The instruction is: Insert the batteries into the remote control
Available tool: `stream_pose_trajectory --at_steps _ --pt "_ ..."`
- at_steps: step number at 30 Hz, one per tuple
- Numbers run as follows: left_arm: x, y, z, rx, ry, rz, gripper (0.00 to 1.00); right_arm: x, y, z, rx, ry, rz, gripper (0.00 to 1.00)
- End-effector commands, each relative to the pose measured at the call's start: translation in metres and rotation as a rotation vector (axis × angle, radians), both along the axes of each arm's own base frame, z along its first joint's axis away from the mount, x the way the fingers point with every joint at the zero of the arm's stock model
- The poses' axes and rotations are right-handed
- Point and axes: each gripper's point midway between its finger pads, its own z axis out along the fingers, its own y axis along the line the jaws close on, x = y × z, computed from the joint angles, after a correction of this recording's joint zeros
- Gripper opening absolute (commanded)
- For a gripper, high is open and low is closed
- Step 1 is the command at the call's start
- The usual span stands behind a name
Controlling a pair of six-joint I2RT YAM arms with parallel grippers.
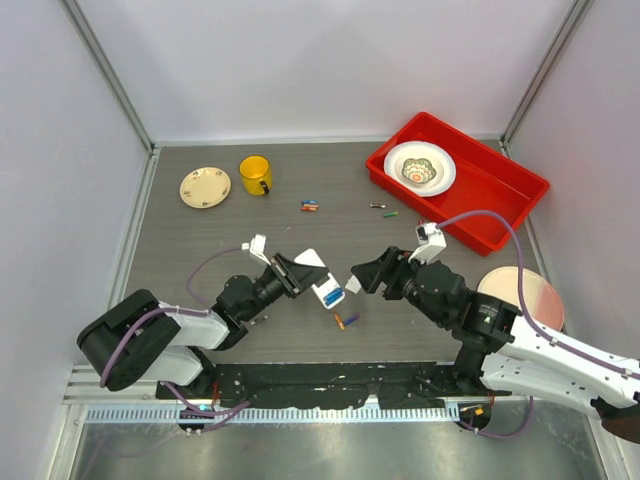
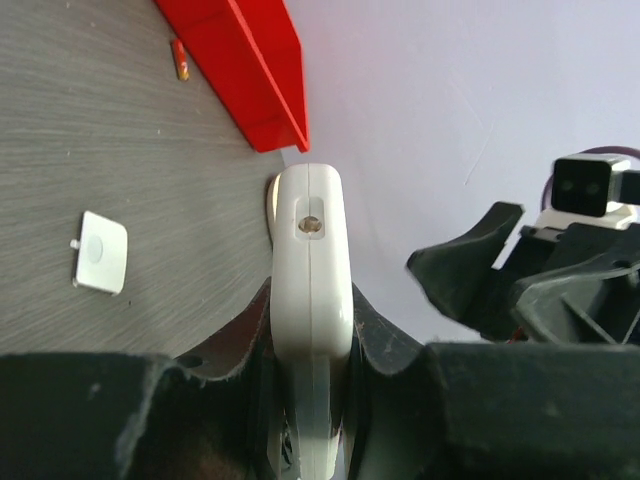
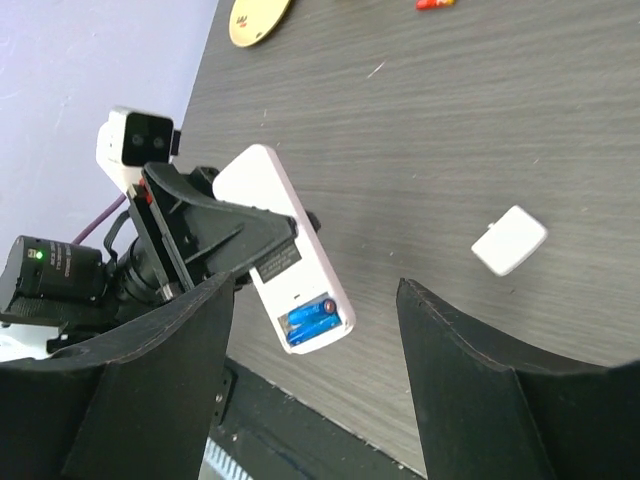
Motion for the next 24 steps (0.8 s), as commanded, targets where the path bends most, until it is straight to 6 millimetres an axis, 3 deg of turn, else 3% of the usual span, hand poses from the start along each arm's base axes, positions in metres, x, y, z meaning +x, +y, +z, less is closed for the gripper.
stream_pose_trajectory --at_steps 1,16,24 --pt "0.002 0.017 0.098 -0.248 -0.287 0.083 0.0 -0.007 0.022 0.008 0.16 0.051 0.05 0.71" --pt "-0.006 0.03 0.123 -0.303 -0.346 0.106 0.0 0.002 0.045 -0.012 0.311 0.128 0.122 0.68" --pt "-0.004 0.04 0.13 -0.311 -0.375 0.157 0.0 0.001 0.052 0.004 0.471 0.112 0.173 0.68"
